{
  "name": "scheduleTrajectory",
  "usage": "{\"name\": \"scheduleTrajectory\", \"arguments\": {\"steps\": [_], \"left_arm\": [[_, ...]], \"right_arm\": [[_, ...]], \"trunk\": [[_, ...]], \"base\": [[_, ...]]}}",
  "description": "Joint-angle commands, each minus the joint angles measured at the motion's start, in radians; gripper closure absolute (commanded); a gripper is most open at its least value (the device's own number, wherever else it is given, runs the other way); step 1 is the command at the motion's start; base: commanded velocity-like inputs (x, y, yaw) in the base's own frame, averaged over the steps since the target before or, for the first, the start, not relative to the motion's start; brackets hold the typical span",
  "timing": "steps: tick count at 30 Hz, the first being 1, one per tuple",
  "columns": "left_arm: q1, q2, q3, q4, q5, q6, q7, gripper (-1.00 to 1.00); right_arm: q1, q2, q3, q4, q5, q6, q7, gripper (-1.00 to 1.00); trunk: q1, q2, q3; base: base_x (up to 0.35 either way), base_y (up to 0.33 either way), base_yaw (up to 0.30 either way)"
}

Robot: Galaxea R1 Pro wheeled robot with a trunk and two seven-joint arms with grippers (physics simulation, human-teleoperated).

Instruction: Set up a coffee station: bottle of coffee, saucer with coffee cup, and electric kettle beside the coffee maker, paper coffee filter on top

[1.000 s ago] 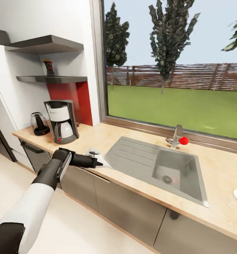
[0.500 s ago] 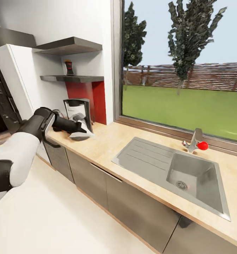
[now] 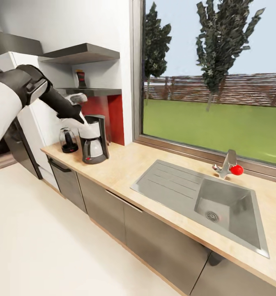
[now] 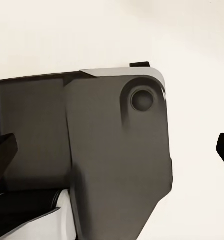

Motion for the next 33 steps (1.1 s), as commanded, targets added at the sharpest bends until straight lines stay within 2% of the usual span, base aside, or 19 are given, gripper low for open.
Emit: {"name": "scheduleTrajectory", "arguments": {"steps": [1,2,5,9,10,11,14,16,17,18,19,20,22,27,33], "left_arm": [[-0.027,-0.001,-0.052,0.007,-0.009,0.000,-0.002,1.00],[-0.060,-0.001,-0.187,0.014,-0.017,0.003,0.009,1.00],[-0.061,0.000,-0.209,0.010,-0.019,0.001,0.011,1.00],[-0.062,0.004,-0.215,-0.005,-0.035,-0.010,0.011,1.00],[-0.061,0.009,-0.216,-0.033,-0.056,-0.015,0.009,1.00],[-0.055,0.003,-0.215,-0.097,-0.106,-0.054,0.005,1.00],[-0.054,0.000,-0.220,-0.108,-0.114,-0.071,0.003,1.00],[-0.053,0.000,-0.254,-0.110,-0.115,-0.076,-0.022,1.00],[-0.053,0.001,-0.282,-0.110,-0.116,-0.079,-0.047,1.00],[-0.053,0.001,-0.341,-0.111,-0.117,-0.090,-0.097,1.00],[-0.053,0.002,-0.433,-0.113,-0.117,-0.119,-0.178,1.00],[-0.053,0.002,-0.454,-0.114,-0.117,-0.126,-0.199,1.00],[-0.053,0.006,-0.559,-0.141,-0.119,-0.157,-0.325,1.00],[-0.048,0.013,-0.572,-0.237,-0.117,-0.160,-0.351,1.00],[-0.046,0.013,-0.572,-0.246,-0.115,-0.161,-0.353,1.00]], "right_arm": [[0.000,0.001,-0.006,0.000,0.000,-0.003,0.000,-1.00],[0.000,0.001,-0.006,0.000,0.000,-0.003,0.000,-1.00],[0.000,0.001,-0.005,0.001,0.000,-0.003,0.000,-1.00],[0.000,0.001,-0.005,0.001,0.000,-0.003,0.001,-1.00],[0.000,0.003,-0.004,0.001,-0.001,-0.003,0.003,-1.00],[0.000,0.006,-0.003,0.001,-0.001,-0.003,0.004,-1.00],[0.000,0.007,-0.003,0.001,-0.001,-0.003,0.005,-1.00],[0.000,0.010,-0.002,0.001,0.000,-0.003,0.006,-1.00],[0.000,0.010,-0.002,0.001,0.000,-0.003,0.007,-1.00],[0.000,0.013,-0.002,0.001,0.000,-0.003,0.007,-1.00],[0.000,0.018,-0.002,0.001,0.001,-0.004,0.007,-1.00],[0.000,0.018,-0.002,0.000,0.001,-0.004,0.007,-1.00],[0.000,0.021,-0.002,0.000,0.002,-0.004,0.007,-1.00],[0.000,0.021,-0.004,0.000,-0.001,-0.003,0.007,-1.00],[0.000,0.021,-0.005,0.000,-0.003,-0.003,0.007,-1.00]], "trunk": [[0.001,-0.002,-0.003],[0.001,-0.002,-0.003],[0.001,-0.002,-0.003],[0.001,-0.002,-0.003],[0.001,-0.002,-0.003],[0.001,-0.002,-0.003],[0.001,-0.002,-0.003],[0.001,-0.002,-0.003],[0.001,-0.002,-0.003],[0.001,-0.002,-0.003],[0.001,-0.002,-0.003],[0.001,-0.002,-0.003],[0.001,-0.002,-0.003],[0.001,-0.002,-0.003],[0.001,-0.002,-0.003]], "base": [[0.000,0.000,0.000],[0.000,0.000,0.000],[0.000,0.000,0.000],[0.000,0.000,0.000],[0.000,0.000,0.000],[0.000,0.000,0.000],[0.000,0.000,0.000],[0.000,0.000,0.000],[0.000,0.000,0.000],[0.000,0.000,0.000],[0.000,0.000,0.000],[0.000,0.000,0.000],[0.000,0.000,0.000],[0.000,0.129,0.000],[0.000,0.289,-0.065]]}}
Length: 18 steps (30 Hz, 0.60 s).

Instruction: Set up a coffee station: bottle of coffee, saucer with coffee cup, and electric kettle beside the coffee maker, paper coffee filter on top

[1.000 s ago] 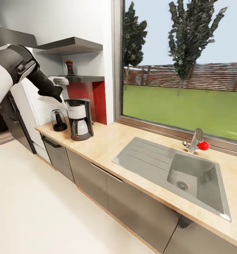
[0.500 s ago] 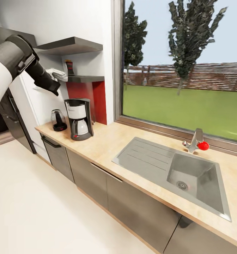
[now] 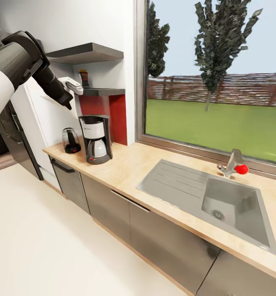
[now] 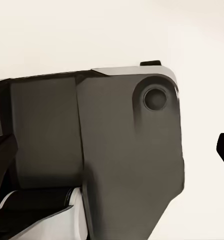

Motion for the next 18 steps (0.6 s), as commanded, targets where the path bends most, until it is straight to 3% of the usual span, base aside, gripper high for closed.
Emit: {"name": "scheduleTrajectory", "arguments": {"steps": [1,4,10,18], "left_arm": [[0.000,0.001,0.004,-0.003,-0.012,0.005,-0.008,1.00],[0.001,0.000,0.003,-0.003,-0.014,0.005,-0.008,1.00],[0.002,-0.006,0.003,-0.004,-0.012,0.006,-0.008,1.00],[0.002,-0.008,0.004,-0.003,-0.007,0.008,-0.008,1.00]], "right_arm": [[0.000,0.001,-0.007,0.000,0.000,-0.003,0.000,-1.00],[0.000,0.001,-0.007,0.000,0.000,-0.003,0.000,-1.00],[0.000,0.001,-0.006,0.001,0.000,-0.003,0.000,-1.00],[0.000,0.001,-0.004,0.001,0.002,-0.003,0.001,-1.00]], "trunk": [[0.001,-0.002,-0.002],[0.001,-0.002,-0.002],[0.001,-0.002,-0.002],[0.001,-0.002,-0.002]], "base": [[0.000,0.304,-0.223],[0.000,0.260,-0.217],[0.023,0.049,-0.044],[0.277,0.092,-0.002]]}}
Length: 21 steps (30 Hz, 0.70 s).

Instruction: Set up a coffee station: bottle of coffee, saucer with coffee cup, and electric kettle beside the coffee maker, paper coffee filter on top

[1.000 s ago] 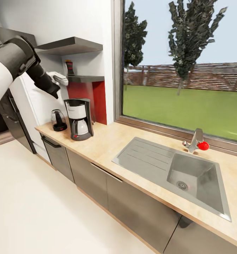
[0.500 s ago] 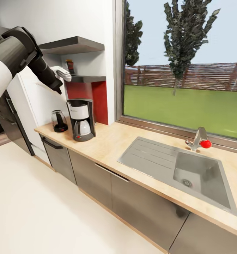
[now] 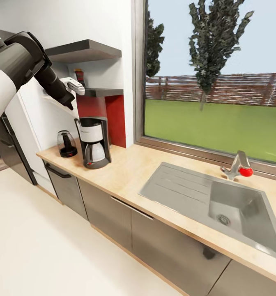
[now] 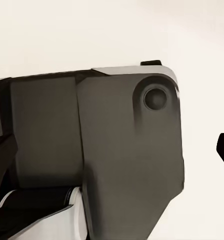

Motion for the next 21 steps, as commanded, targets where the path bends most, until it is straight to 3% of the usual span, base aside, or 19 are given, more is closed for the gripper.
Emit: {"name": "scheduleTrajectory", "arguments": {"steps": [1,12,21], "left_arm": [[0.000,0.000,0.004,-0.002,-0.012,0.005,-0.008,1.00],[0.042,0.003,0.005,-0.004,-0.012,0.002,-0.008,1.00],[0.084,0.006,0.005,-0.005,-0.015,0.000,-0.004,1.00]], "right_arm": [[0.000,0.001,-0.006,0.000,0.000,-0.003,0.001,-1.00],[-0.001,0.001,-0.008,-0.001,0.000,-0.003,0.000,-1.00],[0.000,0.001,-0.009,0.000,0.000,-0.003,0.000,-1.00]], "trunk": [[0.001,-0.002,-0.002],[0.001,-0.002,-0.002],[0.001,-0.002,-0.002]], "base": [[0.320,0.104,0.000],[0.299,0.064,-0.001],[0.043,0.002,-0.152]]}}
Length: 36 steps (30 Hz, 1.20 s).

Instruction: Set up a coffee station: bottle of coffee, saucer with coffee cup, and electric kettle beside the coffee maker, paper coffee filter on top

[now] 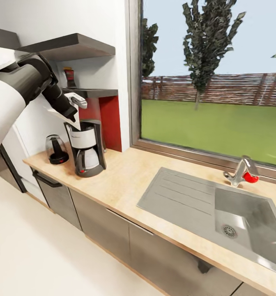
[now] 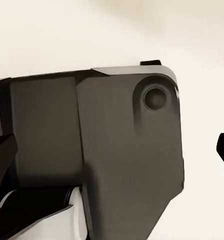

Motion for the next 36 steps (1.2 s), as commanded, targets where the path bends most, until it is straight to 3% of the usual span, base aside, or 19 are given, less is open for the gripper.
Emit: {"name": "scheduleTrajectory", "arguments": {"steps": [1,10,21,36], "left_arm": [[0.003,0.002,0.005,-0.002,-0.012,0.005,-0.007,1.00],[0.025,0.008,0.006,-0.002,-0.017,0.003,-0.001,1.00],[0.033,0.008,0.003,-0.003,-0.018,0.003,0.001,1.00],[0.033,0.007,0.001,-0.004,-0.019,0.005,0.002,1.00]], "right_arm": [[-0.001,0.001,-0.007,0.000,0.000,-0.003,0.000,-1.00],[0.000,0.001,-0.007,0.000,-0.001,-0.003,0.000,-1.00],[0.000,0.001,-0.005,0.000,0.001,-0.003,0.000,-1.00],[0.000,0.001,-0.006,0.000,0.001,-0.003,0.000,-1.00]], "trunk": [[0.001,-0.002,-0.002],[0.001,-0.002,-0.002],[0.001,-0.002,-0.002],[0.001,-0.002,-0.002]], "base": [[0.002,0.000,-0.040],[0.085,0.114,-0.006],[0.278,0.134,0.000],[0.075,0.031,-0.002]]}}
